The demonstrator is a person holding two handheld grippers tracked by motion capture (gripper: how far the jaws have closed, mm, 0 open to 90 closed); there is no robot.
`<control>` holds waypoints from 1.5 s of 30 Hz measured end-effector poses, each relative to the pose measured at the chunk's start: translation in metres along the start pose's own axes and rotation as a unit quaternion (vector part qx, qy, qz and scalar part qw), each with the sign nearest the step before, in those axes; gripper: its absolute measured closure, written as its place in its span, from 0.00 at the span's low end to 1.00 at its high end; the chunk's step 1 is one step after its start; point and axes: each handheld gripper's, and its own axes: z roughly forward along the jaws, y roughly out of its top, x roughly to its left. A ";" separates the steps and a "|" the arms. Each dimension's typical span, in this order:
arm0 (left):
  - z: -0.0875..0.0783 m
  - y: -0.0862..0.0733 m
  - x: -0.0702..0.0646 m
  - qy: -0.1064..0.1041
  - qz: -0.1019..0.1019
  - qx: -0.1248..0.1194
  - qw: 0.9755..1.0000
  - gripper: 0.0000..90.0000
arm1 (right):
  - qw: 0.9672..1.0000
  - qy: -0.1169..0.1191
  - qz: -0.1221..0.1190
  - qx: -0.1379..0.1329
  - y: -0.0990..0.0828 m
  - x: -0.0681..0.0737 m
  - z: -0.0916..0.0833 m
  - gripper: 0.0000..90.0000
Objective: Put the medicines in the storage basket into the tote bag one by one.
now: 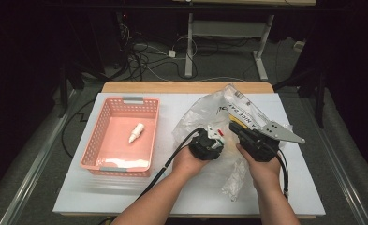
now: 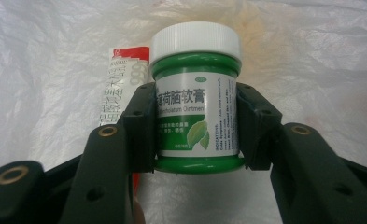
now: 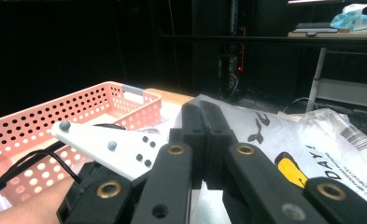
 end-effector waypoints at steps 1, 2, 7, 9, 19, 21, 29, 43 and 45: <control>0.001 0.000 0.000 0.001 -0.002 -0.002 1.000 0.60 | 1.000 -0.001 0.001 0.000 0.000 0.000 0.000 1.00; 0.002 0.000 0.000 0.003 -0.003 -0.004 1.000 0.59 | 1.000 -0.001 0.002 0.000 0.000 0.000 0.000 1.00; 0.008 0.001 0.001 -0.003 -0.010 -0.001 1.000 0.59 | 1.000 -0.002 0.001 0.003 -0.001 -0.001 0.000 1.00; 0.010 0.000 0.000 -0.008 -0.008 0.002 1.000 0.59 | 1.000 -0.002 0.002 0.003 -0.001 -0.001 0.000 1.00; -0.002 0.001 -0.004 -0.045 -0.023 -0.015 0.999 0.42 | 1.000 -0.001 0.001 0.003 -0.001 -0.001 0.000 1.00; -0.007 -0.001 -0.005 -0.052 -0.019 -0.020 0.998 0.41 | 1.000 -0.001 0.001 0.003 -0.001 -0.001 0.000 1.00; -0.028 -0.011 -0.008 -0.088 -0.030 -0.035 0.995 0.29 | 1.000 -0.002 0.002 0.003 -0.001 -0.001 0.000 1.00; -0.066 -0.038 -0.017 -0.097 -0.020 -0.044 0.994 0.08 | 1.000 -0.003 0.002 -0.001 0.000 0.000 -0.002 1.00; -0.071 -0.043 -0.018 -0.100 -0.018 -0.040 0.994 0.04 | 1.000 -0.004 0.001 -0.001 0.001 -0.001 -0.002 1.00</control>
